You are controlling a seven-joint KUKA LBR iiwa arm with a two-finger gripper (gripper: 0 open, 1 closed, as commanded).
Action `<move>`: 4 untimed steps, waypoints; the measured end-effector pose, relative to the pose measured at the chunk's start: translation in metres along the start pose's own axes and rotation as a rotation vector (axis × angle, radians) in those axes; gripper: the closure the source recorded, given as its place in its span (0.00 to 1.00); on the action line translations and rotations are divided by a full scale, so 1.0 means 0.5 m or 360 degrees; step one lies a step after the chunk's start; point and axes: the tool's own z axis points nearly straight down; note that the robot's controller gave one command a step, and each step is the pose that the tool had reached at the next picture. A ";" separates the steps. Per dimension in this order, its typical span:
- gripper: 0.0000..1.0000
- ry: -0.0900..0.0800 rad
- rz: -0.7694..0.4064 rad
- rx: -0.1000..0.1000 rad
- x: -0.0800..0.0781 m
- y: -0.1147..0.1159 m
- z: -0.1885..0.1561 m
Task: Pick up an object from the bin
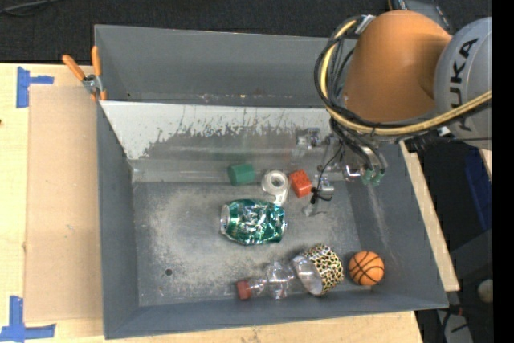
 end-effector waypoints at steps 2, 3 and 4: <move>0.00 -0.0015 0.0115 -0.0002 0.008 0.051 0.160; 0.00 -0.0022 -0.0023 0.0002 0.044 0.099 0.168; 0.00 -0.0009 0.0087 -0.0002 0.025 0.107 0.210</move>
Offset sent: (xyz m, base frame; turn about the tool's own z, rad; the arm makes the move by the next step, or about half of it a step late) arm -0.0120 0.0510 -0.1685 0.1442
